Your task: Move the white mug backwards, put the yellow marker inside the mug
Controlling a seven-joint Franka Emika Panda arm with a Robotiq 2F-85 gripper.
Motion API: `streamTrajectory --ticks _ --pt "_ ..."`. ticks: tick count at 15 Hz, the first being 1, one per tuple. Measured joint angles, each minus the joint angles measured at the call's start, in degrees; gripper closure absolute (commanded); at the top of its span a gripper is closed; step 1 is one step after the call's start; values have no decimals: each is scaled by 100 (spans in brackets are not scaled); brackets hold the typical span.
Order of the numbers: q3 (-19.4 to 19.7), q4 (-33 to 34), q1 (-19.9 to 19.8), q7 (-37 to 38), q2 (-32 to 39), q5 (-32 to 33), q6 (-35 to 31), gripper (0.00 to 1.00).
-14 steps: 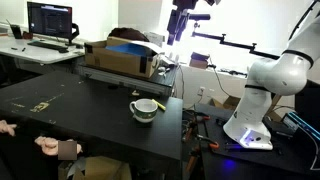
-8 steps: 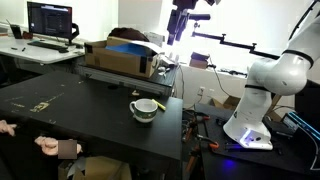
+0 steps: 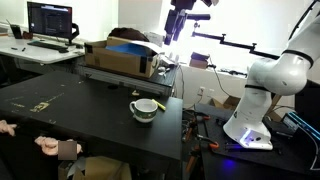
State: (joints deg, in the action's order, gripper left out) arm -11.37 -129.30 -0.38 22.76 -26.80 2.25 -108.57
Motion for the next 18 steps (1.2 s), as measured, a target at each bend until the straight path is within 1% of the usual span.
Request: streamTrajectory --ticks 5,7,12,18 --pt "102 -223 -91 40 263 108 -832 0" --pt "166 -282 -169 163 432 130 -1045 0" --pt "235 -430 -351 708 767 225 -1104 0" --pt "259 -600 -357 937 1023 212 -1035 0"
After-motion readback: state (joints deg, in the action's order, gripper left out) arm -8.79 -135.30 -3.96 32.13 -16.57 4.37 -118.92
